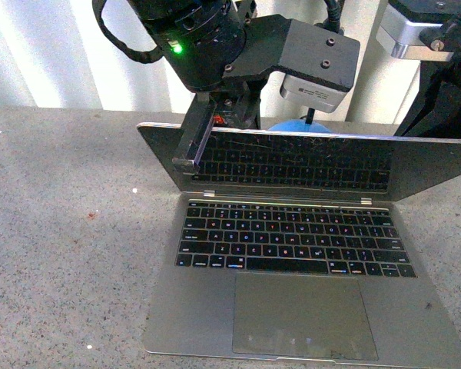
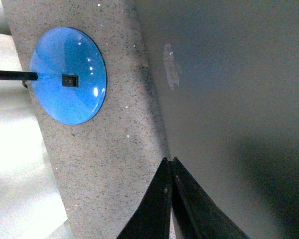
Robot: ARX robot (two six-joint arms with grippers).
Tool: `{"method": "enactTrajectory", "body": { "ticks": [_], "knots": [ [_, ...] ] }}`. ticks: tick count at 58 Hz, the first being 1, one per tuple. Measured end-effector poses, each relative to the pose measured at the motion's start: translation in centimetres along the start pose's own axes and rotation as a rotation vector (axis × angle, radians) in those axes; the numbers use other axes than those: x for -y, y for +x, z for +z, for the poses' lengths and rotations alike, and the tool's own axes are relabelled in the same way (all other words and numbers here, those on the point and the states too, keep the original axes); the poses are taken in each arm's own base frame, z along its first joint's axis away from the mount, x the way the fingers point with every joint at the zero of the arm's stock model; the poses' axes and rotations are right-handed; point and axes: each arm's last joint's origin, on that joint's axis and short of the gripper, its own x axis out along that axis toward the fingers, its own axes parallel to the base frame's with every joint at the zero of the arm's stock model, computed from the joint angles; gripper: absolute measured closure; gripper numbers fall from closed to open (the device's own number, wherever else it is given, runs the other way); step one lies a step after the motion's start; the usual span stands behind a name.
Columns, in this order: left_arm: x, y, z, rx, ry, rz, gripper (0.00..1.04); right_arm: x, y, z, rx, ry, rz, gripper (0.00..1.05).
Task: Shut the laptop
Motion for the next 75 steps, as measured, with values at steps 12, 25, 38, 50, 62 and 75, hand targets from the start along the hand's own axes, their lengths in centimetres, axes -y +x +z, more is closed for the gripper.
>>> {"method": "enactTrajectory", "body": {
  "ticks": [12, 25, 38, 50, 62, 75],
  "knots": [
    [0.4, 0.2, 0.2, 0.005, 0.011, -0.012, 1.01, -0.4, 0.7, -0.1, -0.019, -0.007, 0.017, 1.02],
    [1.1, 0.5, 0.3, 0.014, 0.016, -0.027, 1.01, -0.7, 1.3, 0.1, -0.031, -0.017, 0.031, 1.02],
    [1.8, 0.7, 0.4, 0.016, 0.020, -0.032, 1.01, -1.0, 2.1, 0.3, -0.027, -0.027, 0.041, 1.02],
    [2.8, 1.4, 0.3, 0.022, 0.020, -0.051, 1.01, -1.4, 2.9, 0.3, -0.022, -0.029, 0.055, 1.02],
    [3.5, 1.8, 0.3, 0.028, 0.021, -0.059, 1.01, -1.6, 3.4, 0.3, -0.017, -0.033, 0.059, 1.02],
    [4.1, 2.2, 0.3, 0.036, 0.019, -0.059, 1.01, -2.0, 4.0, 0.2, -0.009, -0.031, 0.065, 1.02]
  ]
}}
